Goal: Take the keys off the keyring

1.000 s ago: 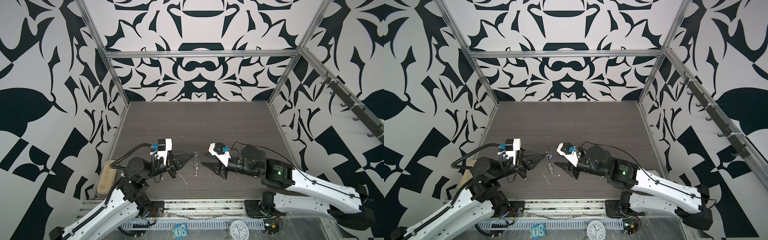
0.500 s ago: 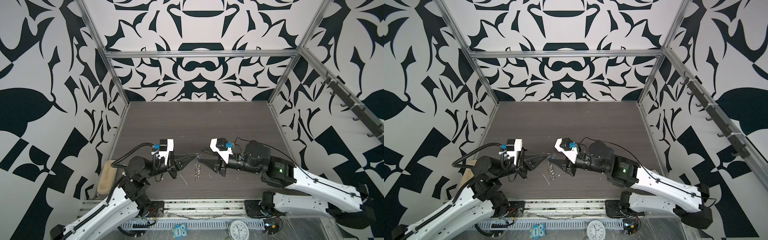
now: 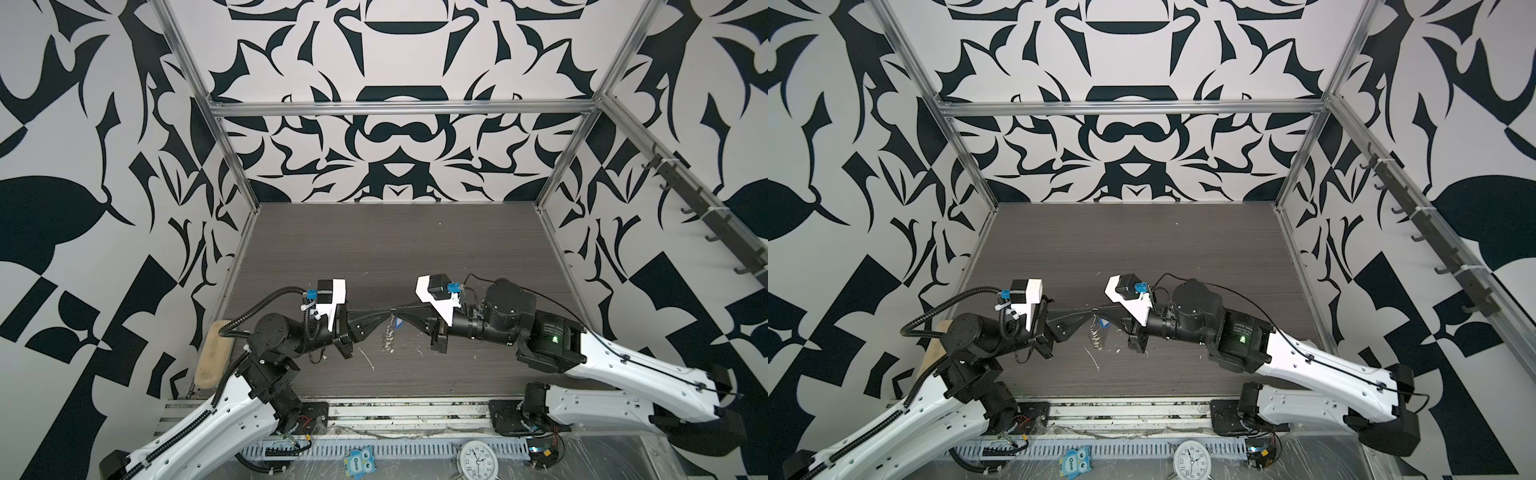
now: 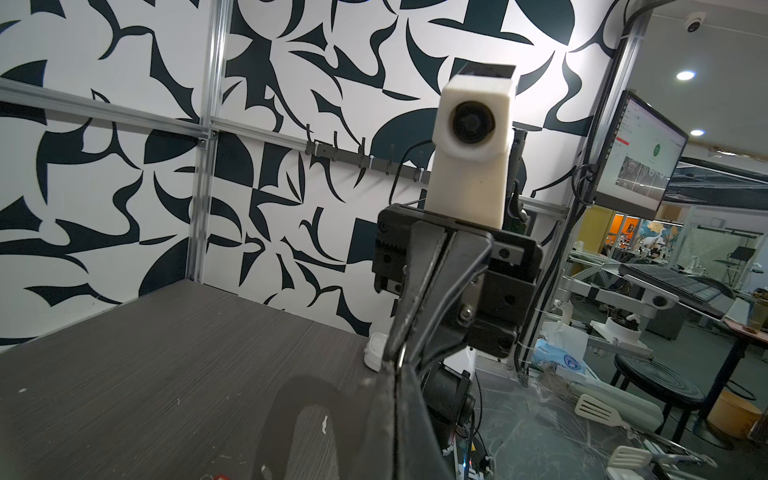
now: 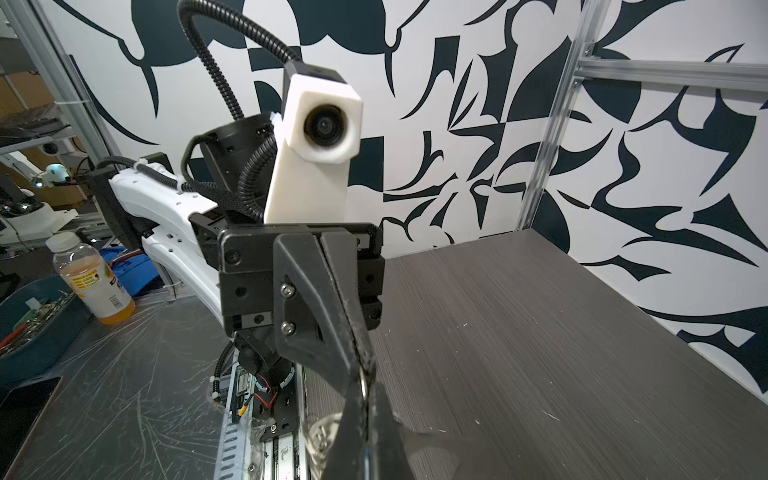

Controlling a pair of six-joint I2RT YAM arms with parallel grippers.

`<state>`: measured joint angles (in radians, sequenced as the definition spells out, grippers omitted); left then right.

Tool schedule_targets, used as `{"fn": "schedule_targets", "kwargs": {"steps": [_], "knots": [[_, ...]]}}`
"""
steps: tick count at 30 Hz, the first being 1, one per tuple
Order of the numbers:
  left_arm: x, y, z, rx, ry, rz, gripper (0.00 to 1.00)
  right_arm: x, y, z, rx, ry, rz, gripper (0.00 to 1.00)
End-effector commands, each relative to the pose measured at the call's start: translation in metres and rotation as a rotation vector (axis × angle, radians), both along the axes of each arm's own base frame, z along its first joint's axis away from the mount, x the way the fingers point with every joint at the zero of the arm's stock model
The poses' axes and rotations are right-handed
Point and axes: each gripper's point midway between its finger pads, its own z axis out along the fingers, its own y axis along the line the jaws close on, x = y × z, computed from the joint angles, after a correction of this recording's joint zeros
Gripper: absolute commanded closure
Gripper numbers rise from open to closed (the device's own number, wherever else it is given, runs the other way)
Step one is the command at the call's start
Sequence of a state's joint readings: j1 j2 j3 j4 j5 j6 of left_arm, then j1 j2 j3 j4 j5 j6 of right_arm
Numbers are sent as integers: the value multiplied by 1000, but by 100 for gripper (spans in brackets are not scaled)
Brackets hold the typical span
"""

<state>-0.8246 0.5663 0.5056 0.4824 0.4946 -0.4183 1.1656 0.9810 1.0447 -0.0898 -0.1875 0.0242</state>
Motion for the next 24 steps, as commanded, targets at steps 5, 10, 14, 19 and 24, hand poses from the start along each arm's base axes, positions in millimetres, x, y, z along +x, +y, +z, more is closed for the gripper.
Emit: {"fn": "schedule_targets", "kwargs": {"steps": [5,10,14,19,24], "knots": [[-7,10,26,-50,-38,5,81,-2,-14,23,-7,-4,-10,100],[-4,9,16,18,-10,28,67,3,-29,14,-144,19,-26,100],[-4,-1,6,111,30,-9,64,6,-39,12,-220,65,4,100],[-6,-16,-5,204,98,-100,64,-1,-44,6,-311,123,107,100],[-5,-26,-11,244,124,-146,64,-8,-41,-2,-390,167,190,100]]}}
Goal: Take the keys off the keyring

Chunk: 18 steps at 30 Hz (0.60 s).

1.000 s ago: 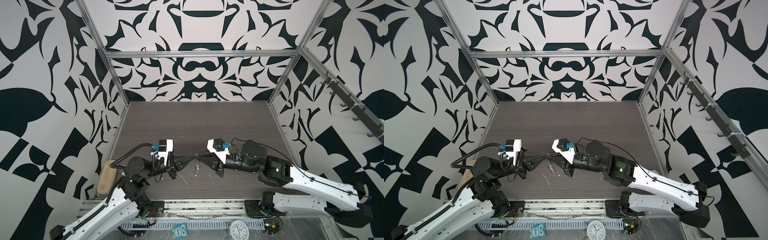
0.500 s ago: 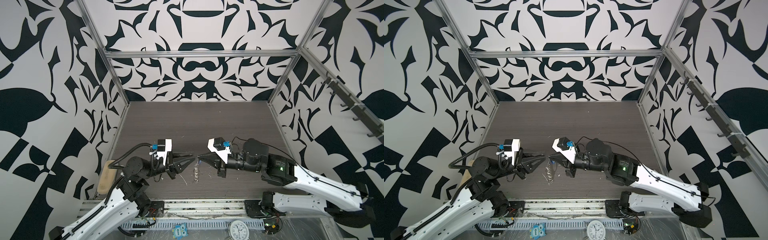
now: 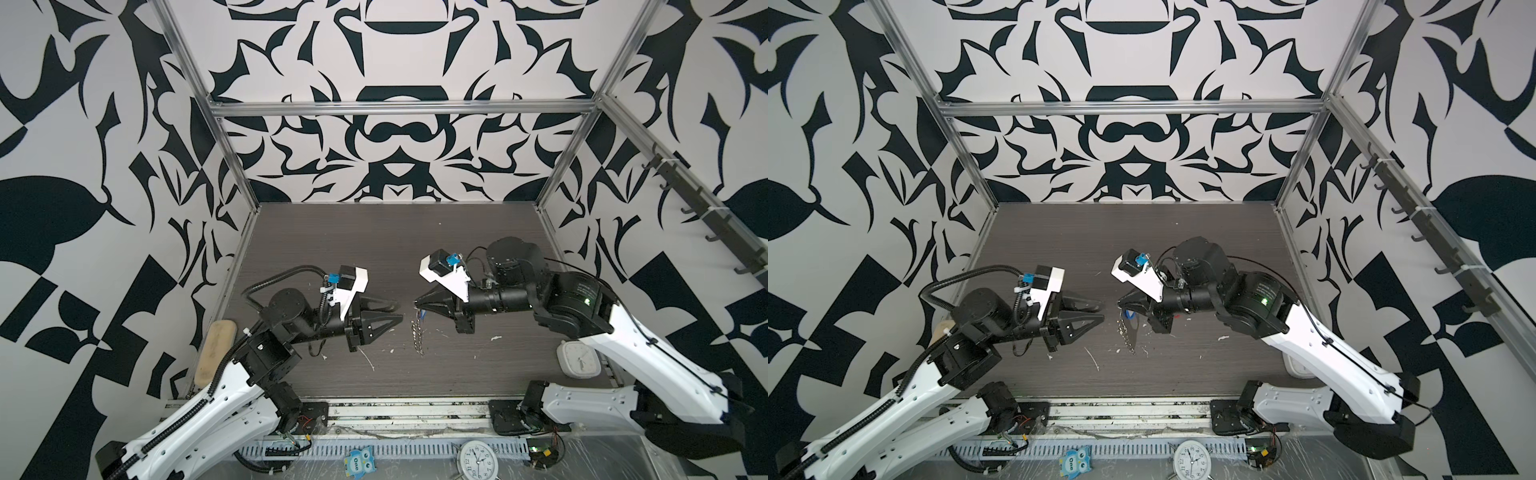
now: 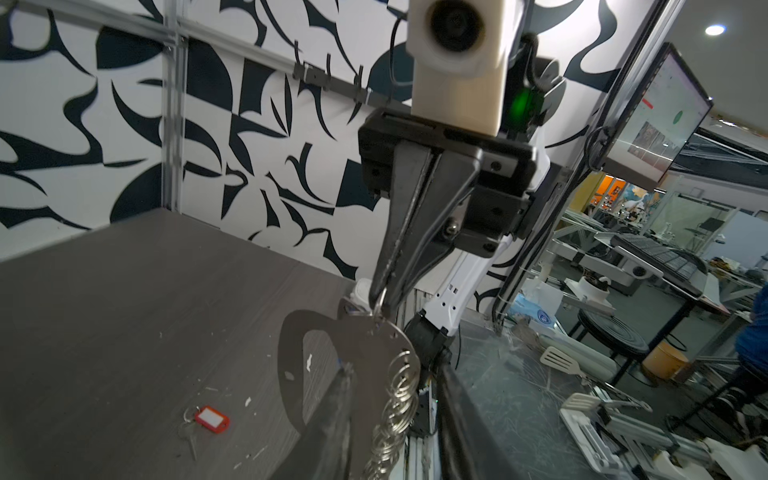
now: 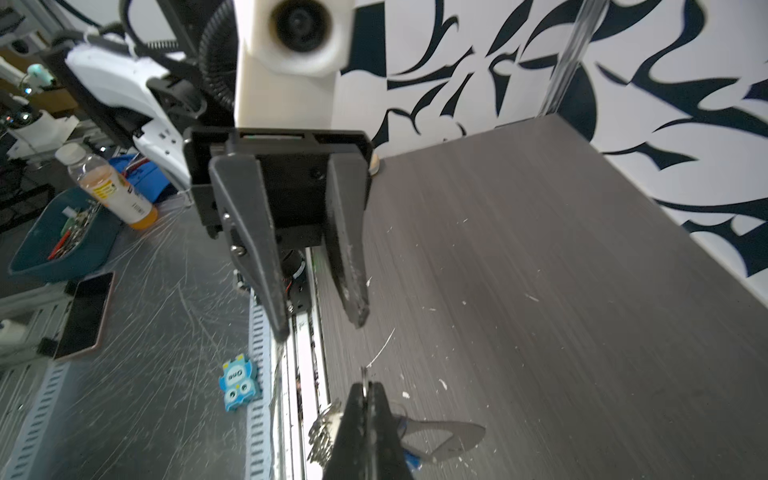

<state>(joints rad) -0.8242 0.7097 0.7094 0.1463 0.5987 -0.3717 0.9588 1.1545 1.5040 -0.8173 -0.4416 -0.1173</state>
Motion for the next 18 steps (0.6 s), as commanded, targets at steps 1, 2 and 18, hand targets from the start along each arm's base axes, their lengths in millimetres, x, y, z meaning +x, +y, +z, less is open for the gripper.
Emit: {"fn": "schedule_targets", "kwargs": {"steps": [1,2,18], "knots": [[-9,-1,2,23,5,-54,64,-20,-2,3,-31,35,112,100],[-9,-1,2,26,4,-58,64,-21,-2,2,-39,46,119,100],[-8,-8,-2,49,21,-86,74,-13,7,5,-26,35,110,100]]}}
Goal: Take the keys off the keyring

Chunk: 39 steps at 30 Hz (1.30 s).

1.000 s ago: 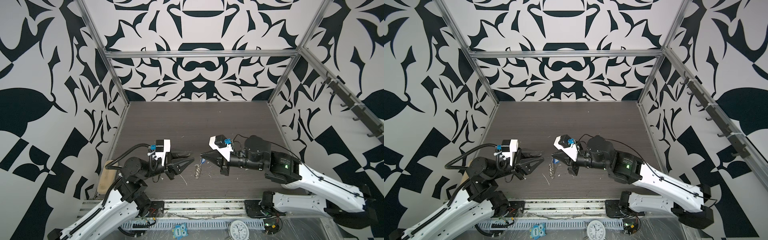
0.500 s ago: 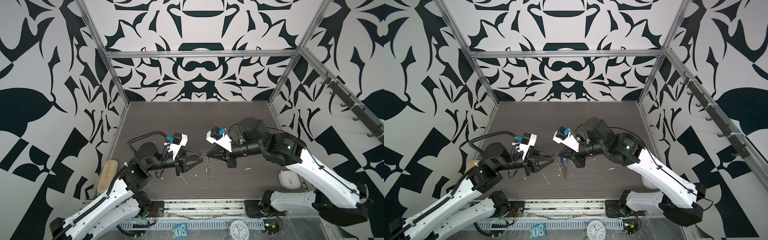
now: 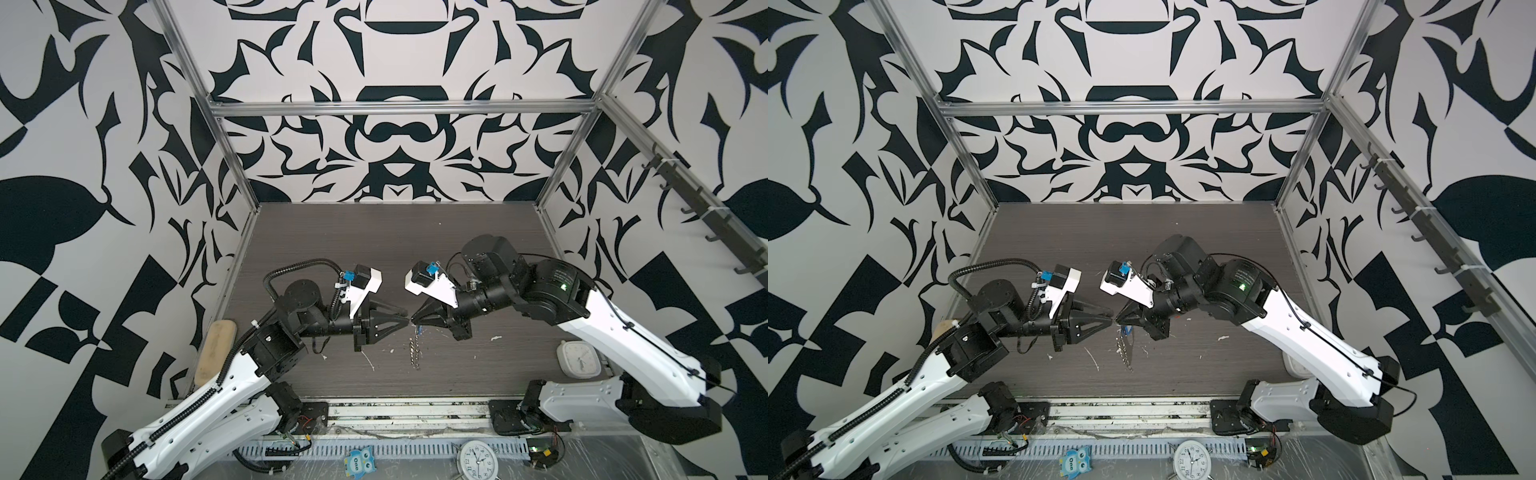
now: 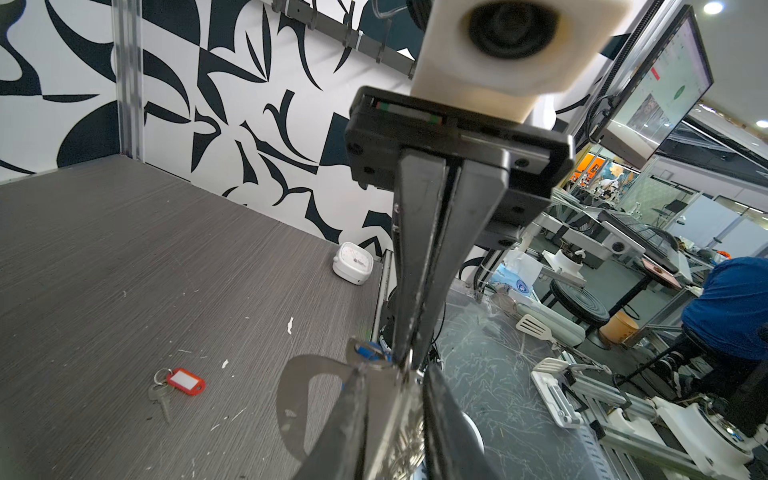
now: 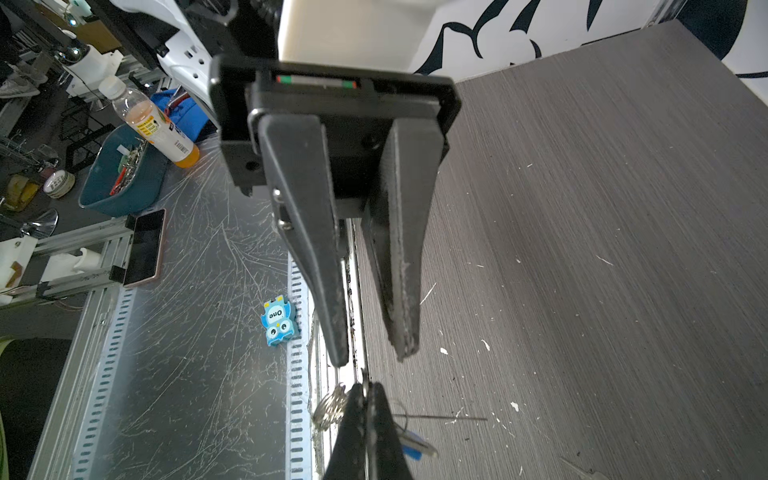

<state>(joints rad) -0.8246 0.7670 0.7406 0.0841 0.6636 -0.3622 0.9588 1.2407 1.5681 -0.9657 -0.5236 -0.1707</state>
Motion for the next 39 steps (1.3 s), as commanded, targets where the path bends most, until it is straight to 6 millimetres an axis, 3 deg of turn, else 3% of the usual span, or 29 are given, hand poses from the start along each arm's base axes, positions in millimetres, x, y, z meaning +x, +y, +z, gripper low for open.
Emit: {"fn": "schedule_targets", "kwargs": {"steps": [1,13,21,28,32,39], "knots": [[-5,1,12,-19,-28,-22,74,0,4,29,93,-53,15,100],[-7,-1,11,-19,-32,-33,80,5,13,30,110,-48,10,100],[-5,0,11,-22,-41,-16,100,7,15,31,121,-49,-1,100],[-1,4,15,-54,-67,30,100,12,17,33,152,-48,-34,100],[2,11,19,-86,-96,79,100,21,11,41,204,-92,-111,69],[2,22,28,-137,-140,138,100,31,-14,56,368,-231,-253,55]]}}
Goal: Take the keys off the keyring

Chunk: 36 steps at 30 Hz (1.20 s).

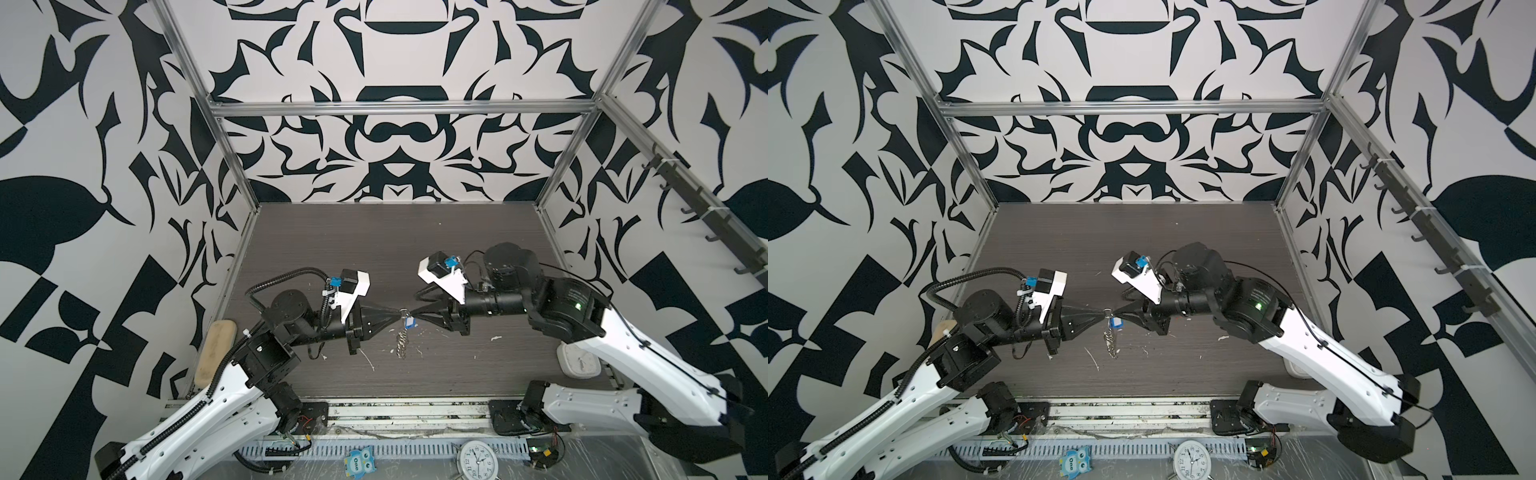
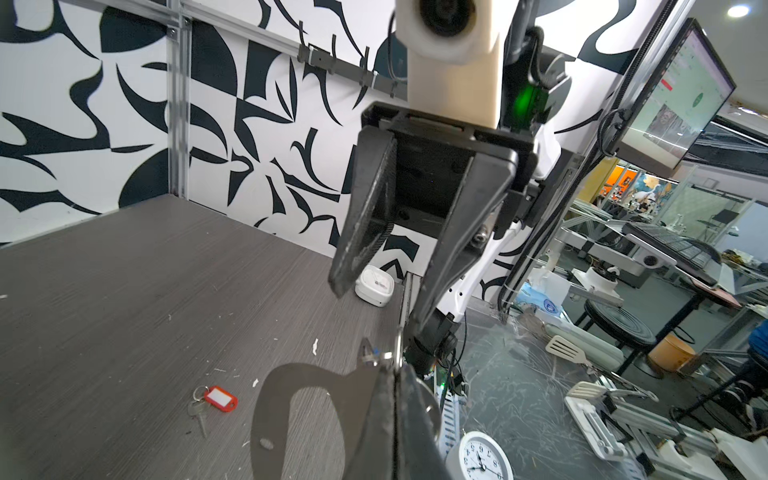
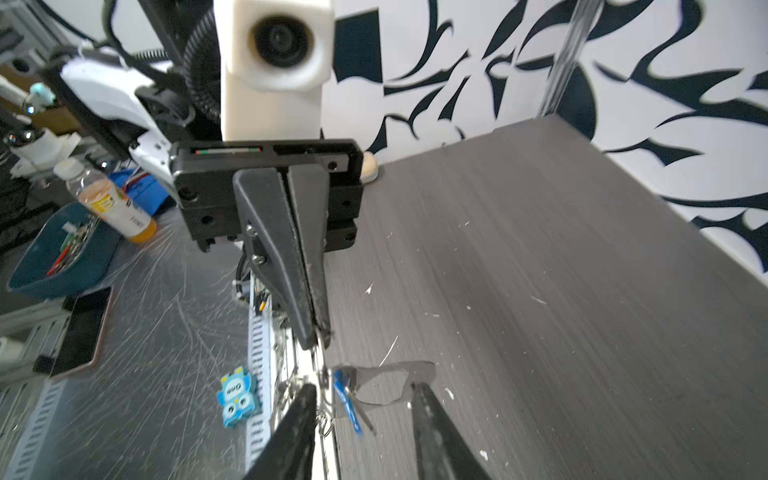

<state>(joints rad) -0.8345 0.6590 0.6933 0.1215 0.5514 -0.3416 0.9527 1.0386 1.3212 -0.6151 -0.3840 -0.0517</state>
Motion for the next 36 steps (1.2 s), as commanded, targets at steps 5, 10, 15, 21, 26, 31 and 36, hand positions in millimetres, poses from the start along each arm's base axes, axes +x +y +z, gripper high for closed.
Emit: {"fn": "schedule_targets", "kwargs": {"steps": [5,10,15,21,26,31,36], "knots": [[-2,13,25,-123,-102,52,100,-2,1,20,225,-68,-15,50],[-7,12,29,-142,-119,22,100,-1,6,15,292,-75,-10,46],[-8,12,30,-156,-120,19,100,-3,13,16,324,-69,23,42],[-4,14,30,-162,-116,42,100,-9,23,15,329,-35,75,44],[-1,17,32,-175,-114,69,100,-8,26,15,321,-29,79,61],[2,23,35,-200,-118,113,100,-8,26,15,316,-29,74,80],[4,24,37,-216,-115,124,100,-8,28,17,319,-28,78,100]]}}
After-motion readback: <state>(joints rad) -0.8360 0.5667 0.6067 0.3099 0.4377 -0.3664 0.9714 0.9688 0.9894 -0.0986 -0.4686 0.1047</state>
